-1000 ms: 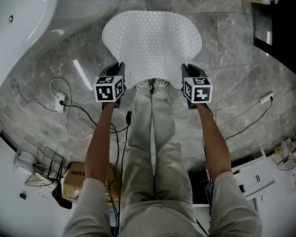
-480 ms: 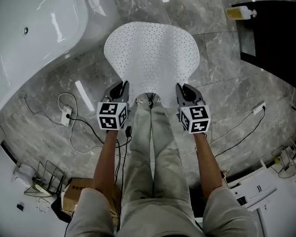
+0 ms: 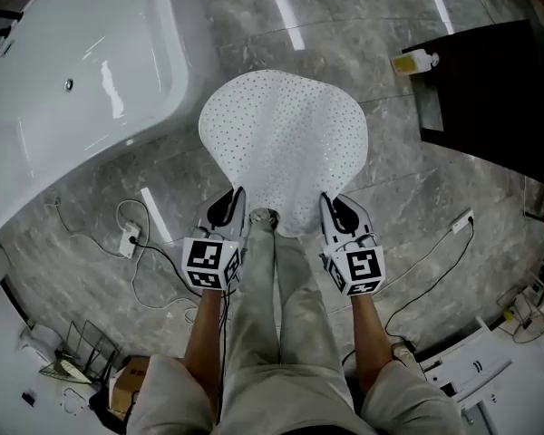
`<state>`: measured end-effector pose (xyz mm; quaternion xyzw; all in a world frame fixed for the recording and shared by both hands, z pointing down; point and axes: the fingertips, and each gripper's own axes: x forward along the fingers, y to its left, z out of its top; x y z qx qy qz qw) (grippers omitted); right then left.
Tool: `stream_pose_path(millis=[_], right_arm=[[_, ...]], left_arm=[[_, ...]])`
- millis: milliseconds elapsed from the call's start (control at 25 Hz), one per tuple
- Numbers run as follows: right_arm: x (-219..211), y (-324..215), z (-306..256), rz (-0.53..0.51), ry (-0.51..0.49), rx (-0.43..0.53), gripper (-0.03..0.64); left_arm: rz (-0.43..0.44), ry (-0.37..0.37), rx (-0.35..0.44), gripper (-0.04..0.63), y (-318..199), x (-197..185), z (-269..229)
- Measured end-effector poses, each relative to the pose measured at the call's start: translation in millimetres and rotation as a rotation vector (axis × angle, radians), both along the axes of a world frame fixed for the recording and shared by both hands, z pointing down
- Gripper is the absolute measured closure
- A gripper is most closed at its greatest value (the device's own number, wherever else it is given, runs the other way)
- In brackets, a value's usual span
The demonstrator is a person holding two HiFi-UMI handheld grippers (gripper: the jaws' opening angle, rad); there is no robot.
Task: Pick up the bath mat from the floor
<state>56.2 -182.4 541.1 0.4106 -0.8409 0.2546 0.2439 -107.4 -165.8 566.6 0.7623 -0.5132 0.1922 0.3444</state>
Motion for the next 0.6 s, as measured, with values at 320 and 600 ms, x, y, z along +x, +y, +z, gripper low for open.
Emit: stream_pose_path(millis=[320, 600], right_arm=[[8, -24, -112, 0.056, -0.044, 0.143, 0.580], [14, -32, -212, 0.089, -0.072, 0.237, 0.580]], left_arm=[[-0.003, 0.011, 0.121, 0.563, -21, 8, -113], [0.025, 0.004, 0.221, 0.563, -35, 9, -222]])
